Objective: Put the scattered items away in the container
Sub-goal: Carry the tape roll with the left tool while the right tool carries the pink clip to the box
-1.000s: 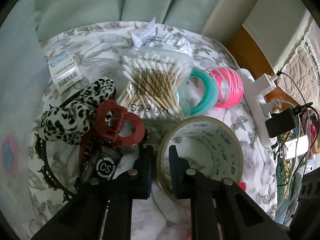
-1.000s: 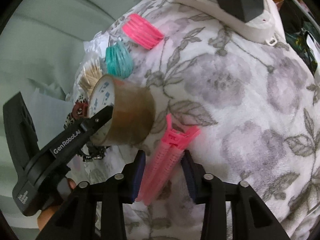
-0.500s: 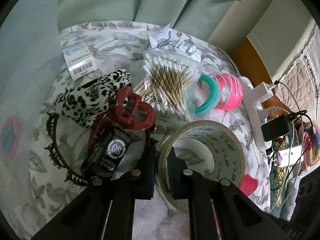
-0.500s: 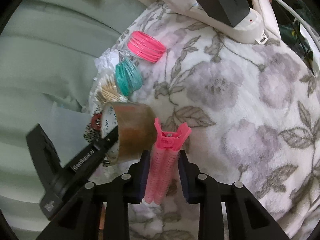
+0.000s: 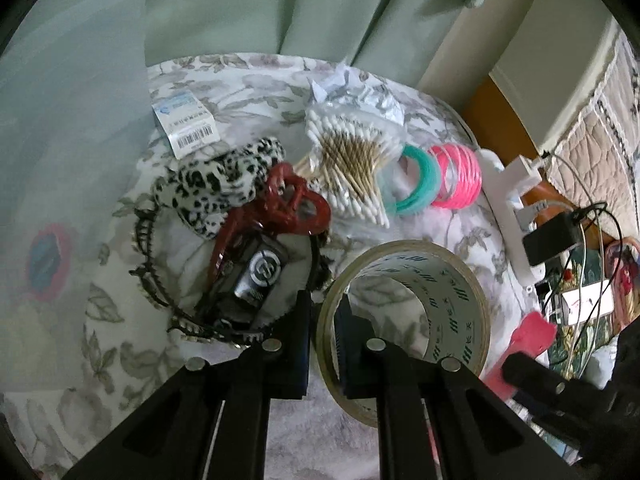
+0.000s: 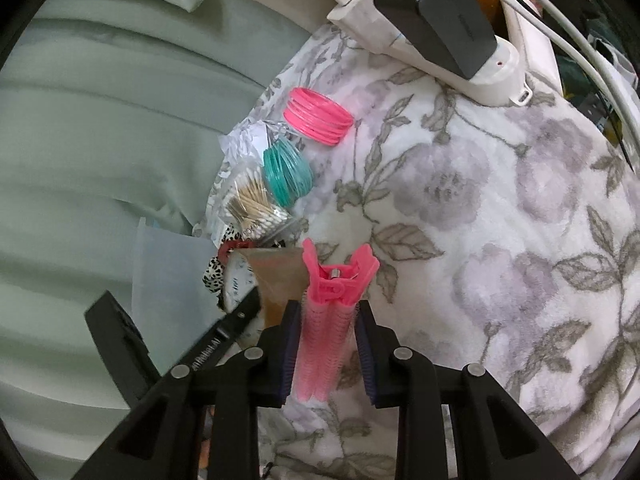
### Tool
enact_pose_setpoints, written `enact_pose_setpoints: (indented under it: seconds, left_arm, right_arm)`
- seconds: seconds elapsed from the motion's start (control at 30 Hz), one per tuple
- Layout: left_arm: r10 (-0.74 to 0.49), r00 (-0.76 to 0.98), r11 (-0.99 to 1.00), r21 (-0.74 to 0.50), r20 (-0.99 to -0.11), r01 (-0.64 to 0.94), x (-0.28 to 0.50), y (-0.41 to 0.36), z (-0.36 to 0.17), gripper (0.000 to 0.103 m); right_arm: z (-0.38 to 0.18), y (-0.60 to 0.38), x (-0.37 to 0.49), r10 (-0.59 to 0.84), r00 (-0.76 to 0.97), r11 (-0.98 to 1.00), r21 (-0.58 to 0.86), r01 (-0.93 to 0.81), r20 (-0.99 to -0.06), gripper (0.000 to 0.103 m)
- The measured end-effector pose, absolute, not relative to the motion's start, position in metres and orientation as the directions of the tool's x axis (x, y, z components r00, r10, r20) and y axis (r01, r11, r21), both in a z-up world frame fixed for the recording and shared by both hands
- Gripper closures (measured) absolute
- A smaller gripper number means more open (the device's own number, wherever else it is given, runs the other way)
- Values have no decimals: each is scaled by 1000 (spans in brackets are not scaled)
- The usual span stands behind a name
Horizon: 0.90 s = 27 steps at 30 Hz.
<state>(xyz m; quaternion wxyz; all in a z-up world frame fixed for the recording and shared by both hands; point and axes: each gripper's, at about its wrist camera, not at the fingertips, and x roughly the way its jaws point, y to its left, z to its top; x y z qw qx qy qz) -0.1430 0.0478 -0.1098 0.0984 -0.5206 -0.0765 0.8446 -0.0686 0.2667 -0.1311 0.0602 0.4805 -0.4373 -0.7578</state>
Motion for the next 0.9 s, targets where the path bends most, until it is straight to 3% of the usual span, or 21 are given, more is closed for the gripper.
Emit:
enact_pose_setpoints:
  seconds: [0.33, 0.9]
  left_arm:
    - [250, -435, -968, -234, -865, -91, -140, 50, -109, 92]
    - [322, -551, -937, -344, -770, -67, -103, 7, -42, 92]
  right_arm:
    - [-115, 291, -61, -454, -582, -610, 712, -349, -675, 74]
    - [-65, 255, -44, -440, -615, -687, 686, -238, -654, 74]
